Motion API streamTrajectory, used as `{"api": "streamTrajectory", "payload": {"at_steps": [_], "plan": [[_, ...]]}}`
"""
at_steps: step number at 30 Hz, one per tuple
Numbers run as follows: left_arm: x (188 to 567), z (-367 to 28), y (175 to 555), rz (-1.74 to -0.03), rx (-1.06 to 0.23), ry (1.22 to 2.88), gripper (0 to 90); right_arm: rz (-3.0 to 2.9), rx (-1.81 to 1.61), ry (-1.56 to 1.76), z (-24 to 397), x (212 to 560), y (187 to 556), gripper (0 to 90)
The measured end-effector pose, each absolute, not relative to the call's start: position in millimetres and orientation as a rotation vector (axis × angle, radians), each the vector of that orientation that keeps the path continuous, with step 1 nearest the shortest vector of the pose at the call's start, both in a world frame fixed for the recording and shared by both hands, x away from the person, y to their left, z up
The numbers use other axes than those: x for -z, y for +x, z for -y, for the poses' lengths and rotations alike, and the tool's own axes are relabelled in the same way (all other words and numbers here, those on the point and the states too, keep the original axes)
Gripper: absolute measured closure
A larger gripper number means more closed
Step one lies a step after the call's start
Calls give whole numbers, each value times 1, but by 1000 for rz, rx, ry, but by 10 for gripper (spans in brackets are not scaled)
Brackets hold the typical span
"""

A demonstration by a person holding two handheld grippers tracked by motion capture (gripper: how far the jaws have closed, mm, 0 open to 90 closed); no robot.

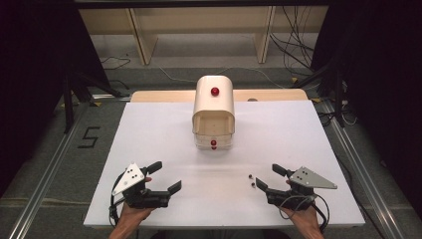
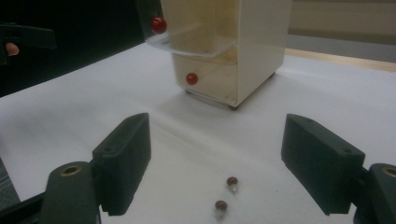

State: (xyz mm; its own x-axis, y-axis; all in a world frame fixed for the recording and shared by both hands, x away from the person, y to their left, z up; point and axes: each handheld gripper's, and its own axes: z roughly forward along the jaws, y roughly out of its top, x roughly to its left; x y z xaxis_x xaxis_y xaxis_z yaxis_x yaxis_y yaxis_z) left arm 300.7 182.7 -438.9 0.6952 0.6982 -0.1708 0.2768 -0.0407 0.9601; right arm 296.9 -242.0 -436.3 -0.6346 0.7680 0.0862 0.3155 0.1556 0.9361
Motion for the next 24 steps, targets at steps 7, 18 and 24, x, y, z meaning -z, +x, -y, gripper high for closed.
{"api": "streamTrajectory", "payload": {"at_steps": [7,18,24], "plan": [[439,-183,301,-807,-410,1624,41,-2013,-1479,1043,243,435,297,252],[440,-183,301,-809,-405,1624,41,-2034,-1458,1067,242,431,300,262],[440,-184,303,-812,-401,1619,41,-2055,-1433,1064,240,426,303,263]]}}
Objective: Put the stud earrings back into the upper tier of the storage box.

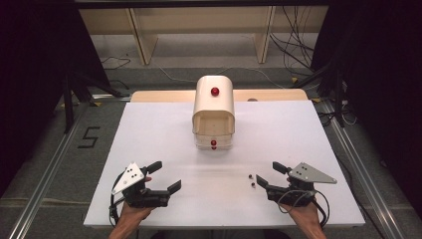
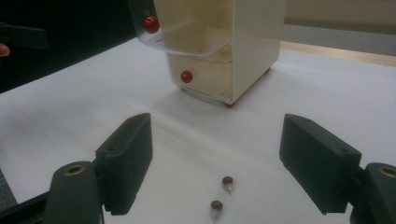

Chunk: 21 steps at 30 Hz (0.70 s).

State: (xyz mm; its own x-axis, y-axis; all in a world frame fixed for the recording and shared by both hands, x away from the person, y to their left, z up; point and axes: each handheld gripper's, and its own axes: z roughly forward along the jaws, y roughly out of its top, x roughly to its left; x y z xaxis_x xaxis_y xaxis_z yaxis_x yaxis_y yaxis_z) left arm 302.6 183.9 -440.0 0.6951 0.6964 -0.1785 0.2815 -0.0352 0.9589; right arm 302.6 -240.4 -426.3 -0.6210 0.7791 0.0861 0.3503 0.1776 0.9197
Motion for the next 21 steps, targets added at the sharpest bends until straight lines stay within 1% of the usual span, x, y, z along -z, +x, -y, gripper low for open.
{"api": "streamTrajectory", "payload": {"at_steps": [10,21], "plan": [[440,-182,304,-803,-388,1619,41,-2139,-1326,1056,236,414,316,263],[440,-182,303,-805,-388,1617,41,-2251,-1221,1084,230,414,335,270]]}}
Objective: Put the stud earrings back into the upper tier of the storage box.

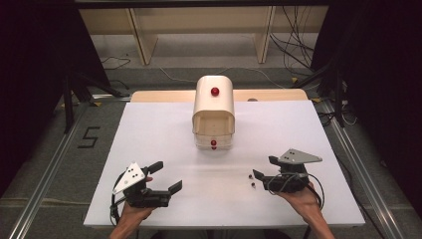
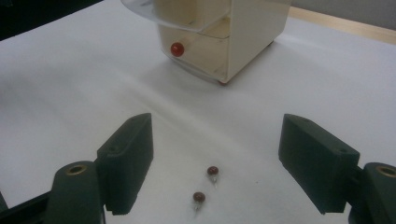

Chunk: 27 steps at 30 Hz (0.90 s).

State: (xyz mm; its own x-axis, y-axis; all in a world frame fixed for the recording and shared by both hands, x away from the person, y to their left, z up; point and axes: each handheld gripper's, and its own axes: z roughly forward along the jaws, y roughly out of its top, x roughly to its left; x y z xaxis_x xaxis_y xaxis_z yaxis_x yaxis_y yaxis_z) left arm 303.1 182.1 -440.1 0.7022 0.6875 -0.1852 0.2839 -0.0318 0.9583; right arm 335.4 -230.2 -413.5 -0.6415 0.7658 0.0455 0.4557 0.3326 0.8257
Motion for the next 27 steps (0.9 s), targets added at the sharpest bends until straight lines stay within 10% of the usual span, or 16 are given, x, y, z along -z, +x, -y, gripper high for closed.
{"api": "streamTrajectory", "payload": {"at_steps": [27], "plan": [[440,-179,304,-799,-391,1630,41,-2562,-835,1116,204,444,383,479]]}}
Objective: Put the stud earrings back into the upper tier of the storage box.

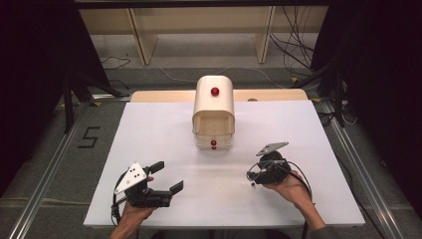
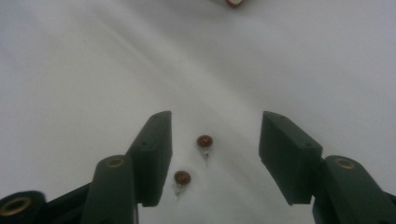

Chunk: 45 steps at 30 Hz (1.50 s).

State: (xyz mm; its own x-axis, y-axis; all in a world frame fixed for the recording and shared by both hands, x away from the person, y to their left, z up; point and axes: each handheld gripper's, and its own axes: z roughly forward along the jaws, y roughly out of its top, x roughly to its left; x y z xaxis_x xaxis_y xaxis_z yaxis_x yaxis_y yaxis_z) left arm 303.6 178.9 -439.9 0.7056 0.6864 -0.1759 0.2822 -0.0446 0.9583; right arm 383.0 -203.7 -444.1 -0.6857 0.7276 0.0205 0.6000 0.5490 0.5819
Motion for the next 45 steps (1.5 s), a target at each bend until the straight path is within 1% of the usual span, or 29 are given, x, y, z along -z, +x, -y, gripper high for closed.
{"api": "streamTrajectory", "payload": {"at_steps": [2,3,9,12,15,22,23,25,31,36,42,45], "plan": [[439,-179,303,-791,-391,1628,41,-2571,-824,1117,203,445,384,495],[438,-178,303,-785,-389,1626,41,-2585,-806,1121,202,447,386,529],[440,-177,304,-791,-390,1637,41,-2623,-768,1106,198,453,389,572],[438,-178,303,-787,-392,1627,41,-2637,-738,1102,195,457,392,620],[439,-177,304,-788,-390,1634,41,-2647,-730,1094,193,460,393,642],[439,-178,303,-788,-392,1632,41,-2680,-668,1065,187,467,394,755],[439,-177,303,-788,-392,1633,41,-2680,-668,1065,187,467,394,755],[439,-177,303,-785,-394,1635,41,-2683,-664,1069,185,467,393,787],[438,-177,303,-785,-394,1631,41,-2671,-668,1064,185,466,392,797],[438,-177,304,-785,-391,1632,41,-2634,-747,1070,192,456,392,801],[439,-177,305,-787,-388,1629,41,-2531,-952,1089,203,441,391,802],[439,-176,306,-785,-388,1633,41,-2492,-996,1089,206,438,390,802]]}}
